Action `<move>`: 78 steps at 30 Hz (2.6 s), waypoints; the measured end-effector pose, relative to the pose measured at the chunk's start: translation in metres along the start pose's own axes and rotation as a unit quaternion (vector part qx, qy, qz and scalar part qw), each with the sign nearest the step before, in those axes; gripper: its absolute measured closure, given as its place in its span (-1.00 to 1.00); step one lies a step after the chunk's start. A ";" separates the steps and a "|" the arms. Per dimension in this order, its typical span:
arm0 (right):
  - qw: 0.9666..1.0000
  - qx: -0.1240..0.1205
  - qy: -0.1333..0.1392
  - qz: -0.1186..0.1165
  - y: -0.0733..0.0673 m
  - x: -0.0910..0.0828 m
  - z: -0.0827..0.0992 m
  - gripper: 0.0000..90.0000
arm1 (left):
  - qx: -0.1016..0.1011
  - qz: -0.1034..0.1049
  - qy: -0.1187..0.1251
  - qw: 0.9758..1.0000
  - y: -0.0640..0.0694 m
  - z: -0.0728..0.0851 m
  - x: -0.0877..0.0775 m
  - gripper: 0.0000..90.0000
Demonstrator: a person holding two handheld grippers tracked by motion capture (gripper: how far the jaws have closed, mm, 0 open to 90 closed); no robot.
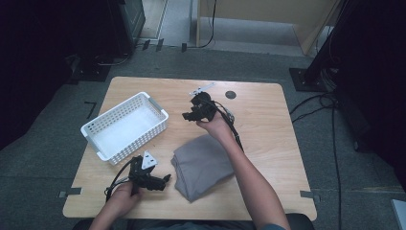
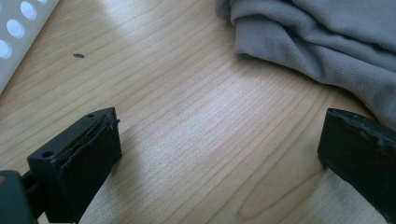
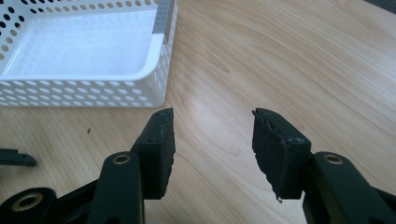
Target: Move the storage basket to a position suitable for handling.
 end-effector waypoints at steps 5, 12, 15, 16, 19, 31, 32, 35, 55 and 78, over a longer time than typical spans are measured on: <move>1.000 -0.001 0.004 -0.007 -0.003 0.010 -0.012 0.12 | 0.000 0.000 0.000 1.000 0.000 0.000 0.000 -1.00; 1.000 -0.010 0.006 -0.015 -0.014 0.033 -0.037 0.15 | 0.000 0.000 0.000 1.000 0.000 0.000 0.000 -1.00; 1.000 -0.006 0.007 -0.024 -0.015 0.042 -0.045 0.16 | 0.000 -0.001 0.000 1.000 0.000 0.000 0.000 -1.00; 1.000 -0.005 0.009 -0.028 -0.017 0.046 -0.047 0.17 | 0.000 0.000 0.000 1.000 0.000 0.000 0.000 -1.00; 0.999 -0.005 0.007 -0.032 -0.019 0.054 -0.052 0.17 | 0.000 0.000 0.000 1.000 0.000 0.000 0.000 -1.00; 0.999 -0.008 -0.005 -0.038 -0.035 0.095 -0.073 0.27 | 0.001 -0.001 0.000 1.000 0.000 0.000 0.000 -1.00; 0.999 -0.006 -0.008 -0.037 -0.036 0.098 -0.074 0.29 | 0.001 -0.001 0.000 1.000 0.000 0.000 0.000 -1.00; 0.999 -0.006 -0.027 -0.031 -0.039 0.108 -0.076 0.37 | 0.002 -0.001 -0.001 1.000 0.000 0.000 0.000 -1.00; 0.997 0.042 -0.056 0.033 -0.018 0.108 -0.069 0.77 | 0.001 0.000 -0.001 1.000 0.000 0.000 0.000 -1.00; 0.981 0.152 -0.027 0.116 0.081 0.028 0.005 0.76 | 0.002 0.000 -0.002 1.000 0.000 0.000 0.000 -1.00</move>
Point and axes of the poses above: each handheld gripper's, and its own axes: x roughly forward along the jaws, z roughly out of its underside, y roughly to its right, the point moved 1 cm from there along x, roughly forward along the jaws, and after that the axes turned 2 degrees about -y, right-handed, at the moved point
